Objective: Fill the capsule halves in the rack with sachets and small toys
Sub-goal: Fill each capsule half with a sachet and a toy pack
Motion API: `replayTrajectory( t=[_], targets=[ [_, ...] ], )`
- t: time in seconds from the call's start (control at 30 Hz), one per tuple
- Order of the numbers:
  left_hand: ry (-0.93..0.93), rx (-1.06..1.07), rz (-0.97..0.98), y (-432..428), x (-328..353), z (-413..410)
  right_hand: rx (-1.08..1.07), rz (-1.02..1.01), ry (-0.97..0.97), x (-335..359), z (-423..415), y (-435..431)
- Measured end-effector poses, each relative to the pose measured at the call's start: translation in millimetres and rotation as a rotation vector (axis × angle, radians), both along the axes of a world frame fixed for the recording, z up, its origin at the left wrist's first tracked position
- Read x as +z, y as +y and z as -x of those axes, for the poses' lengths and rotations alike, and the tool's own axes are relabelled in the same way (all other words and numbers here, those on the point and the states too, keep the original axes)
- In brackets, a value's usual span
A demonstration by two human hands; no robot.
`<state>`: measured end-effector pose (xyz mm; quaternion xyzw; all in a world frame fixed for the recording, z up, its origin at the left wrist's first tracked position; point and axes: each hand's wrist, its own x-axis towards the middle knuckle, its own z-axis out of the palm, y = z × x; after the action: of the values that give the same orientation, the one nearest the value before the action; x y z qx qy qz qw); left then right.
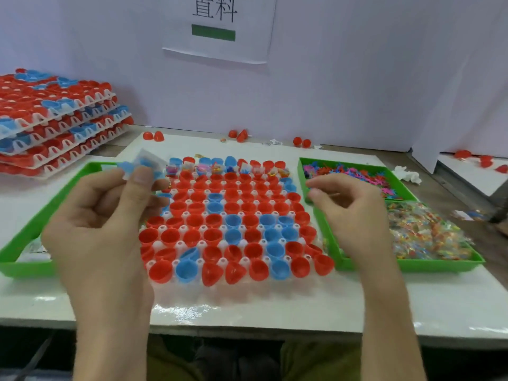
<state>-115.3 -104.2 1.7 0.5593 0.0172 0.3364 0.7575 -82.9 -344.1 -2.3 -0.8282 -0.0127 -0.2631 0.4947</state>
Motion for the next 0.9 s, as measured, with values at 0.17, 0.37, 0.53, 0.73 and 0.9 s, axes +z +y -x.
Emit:
replayTrajectory(
  t=[0.17, 0.37, 0.53, 0.73, 0.9],
  targets=[
    [0.078, -0.102, -0.162, -27, 6, 4, -0.181, 0.186, 0.348, -16, 12, -67],
    [0.081, -0.156, -0.250, -40, 6, 2, -0.095, 0.163, 0.436, -28, 8, -69],
    [0.081, -0.174, -0.251, -40, 7, 3, -0.098, 0.169, 0.423, -33, 4, -75],
    [0.097, -0.210, -0.248, -44, 7, 1, -0.067, 0.213, 0.494, -35, 5, -78],
    [0.108, -0.263, -0.317, -46, 5, 1, -0.242, 0.023, 0.225, -35, 1, -74]
  ],
)
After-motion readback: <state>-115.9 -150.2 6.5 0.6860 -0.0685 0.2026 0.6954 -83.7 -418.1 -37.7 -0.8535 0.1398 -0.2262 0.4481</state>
